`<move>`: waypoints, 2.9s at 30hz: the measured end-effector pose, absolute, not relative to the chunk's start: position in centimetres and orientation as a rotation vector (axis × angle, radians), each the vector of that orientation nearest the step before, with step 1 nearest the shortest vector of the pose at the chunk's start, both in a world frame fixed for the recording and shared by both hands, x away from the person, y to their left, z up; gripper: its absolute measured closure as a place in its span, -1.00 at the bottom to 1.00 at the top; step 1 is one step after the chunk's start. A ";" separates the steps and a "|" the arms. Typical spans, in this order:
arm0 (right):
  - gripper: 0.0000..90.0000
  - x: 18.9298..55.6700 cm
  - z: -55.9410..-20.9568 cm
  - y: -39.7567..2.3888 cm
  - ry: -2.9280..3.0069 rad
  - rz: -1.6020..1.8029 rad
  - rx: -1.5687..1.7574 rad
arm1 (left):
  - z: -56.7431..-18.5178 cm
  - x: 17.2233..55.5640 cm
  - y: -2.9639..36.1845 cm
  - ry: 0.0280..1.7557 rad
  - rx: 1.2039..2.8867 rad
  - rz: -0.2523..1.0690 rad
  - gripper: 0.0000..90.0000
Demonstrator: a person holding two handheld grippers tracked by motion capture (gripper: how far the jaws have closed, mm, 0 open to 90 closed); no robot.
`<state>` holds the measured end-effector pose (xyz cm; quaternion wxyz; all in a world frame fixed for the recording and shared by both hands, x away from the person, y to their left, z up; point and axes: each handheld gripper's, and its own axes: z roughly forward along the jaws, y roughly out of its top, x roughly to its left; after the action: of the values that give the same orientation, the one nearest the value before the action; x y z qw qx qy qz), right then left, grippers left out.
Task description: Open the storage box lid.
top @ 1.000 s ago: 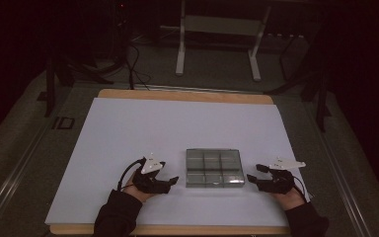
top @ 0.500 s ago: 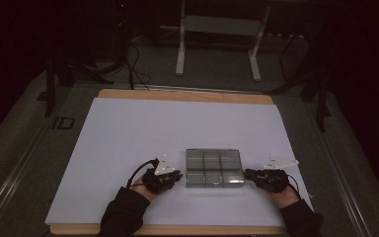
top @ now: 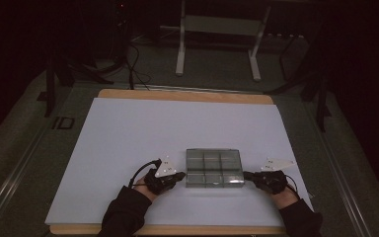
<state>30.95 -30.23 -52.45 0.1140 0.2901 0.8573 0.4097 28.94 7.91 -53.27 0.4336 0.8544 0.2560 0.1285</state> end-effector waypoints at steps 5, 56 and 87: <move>1.00 31.0 -52.1 -30.3 2.506 1.216 0.847 | -53.0 29.1 7.9 0.635 2.123 0.324 1.00; 0.49 32.8 -50.1 -29.6 2.351 1.283 0.846 | -51.3 30.6 6.6 0.685 1.968 0.558 0.32; 0.72 35.0 -49.5 -28.2 2.249 1.272 0.868 | -51.5 32.6 5.7 0.793 1.876 0.632 0.75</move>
<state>34.97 -28.20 -49.54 0.2064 0.3114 0.8073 0.4568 32.58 5.72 -51.49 0.4832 0.7702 0.3256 0.2593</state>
